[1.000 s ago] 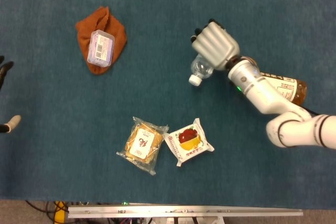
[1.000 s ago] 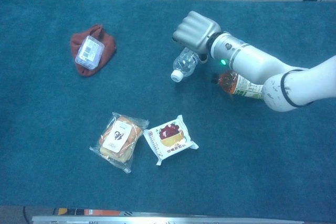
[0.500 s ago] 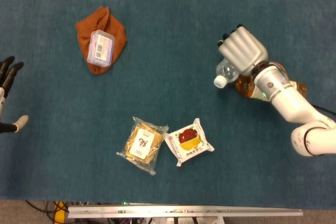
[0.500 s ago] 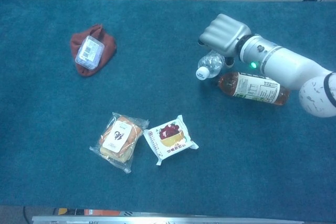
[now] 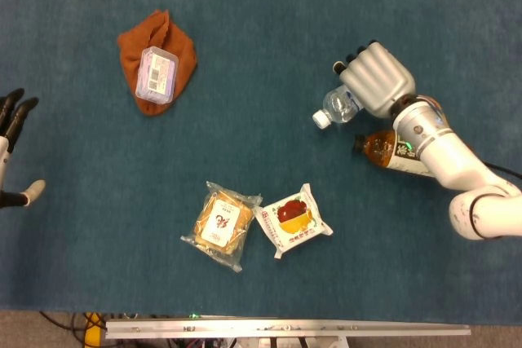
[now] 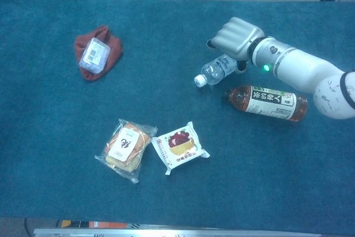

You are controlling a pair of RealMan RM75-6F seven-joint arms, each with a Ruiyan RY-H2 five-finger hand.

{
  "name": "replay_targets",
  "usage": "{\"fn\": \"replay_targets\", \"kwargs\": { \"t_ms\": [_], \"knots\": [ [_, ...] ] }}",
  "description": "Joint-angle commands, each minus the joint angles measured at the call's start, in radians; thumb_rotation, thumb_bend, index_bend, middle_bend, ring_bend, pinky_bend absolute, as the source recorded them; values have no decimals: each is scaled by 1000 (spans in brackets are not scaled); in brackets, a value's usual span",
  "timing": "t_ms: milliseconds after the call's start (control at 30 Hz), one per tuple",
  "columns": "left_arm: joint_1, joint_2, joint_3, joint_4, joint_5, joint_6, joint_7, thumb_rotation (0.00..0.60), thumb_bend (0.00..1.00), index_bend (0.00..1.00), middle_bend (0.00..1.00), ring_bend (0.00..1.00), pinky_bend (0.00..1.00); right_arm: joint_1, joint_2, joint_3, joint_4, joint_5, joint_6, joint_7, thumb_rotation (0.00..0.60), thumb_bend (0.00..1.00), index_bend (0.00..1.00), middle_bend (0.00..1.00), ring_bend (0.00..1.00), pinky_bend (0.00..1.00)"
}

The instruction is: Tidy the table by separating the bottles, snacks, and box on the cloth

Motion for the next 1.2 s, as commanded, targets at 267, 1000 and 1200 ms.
{"fn": "replay_targets", "kwargs": {
  "t_ms": [267, 1000, 1200],
  "knots": [
    [-4, 8, -8, -8, -6, 2, 14, 600, 204, 0, 0, 0, 151, -36, 75, 22, -79, -68, 57, 117, 600, 110, 272, 419, 414, 493],
    [72, -78, -58, 138, 74, 247, 43, 600, 204, 116, 119, 47, 151, -434, 428, 7, -389, -280, 530, 456, 600, 110, 271, 418, 402, 493],
    [99, -99, -52, 160, 85, 286, 74, 600, 204, 129, 131, 56, 151, -567, 436, -43, -407, -370, 674, 470, 600, 110, 272, 431, 412, 493]
  ]
}}
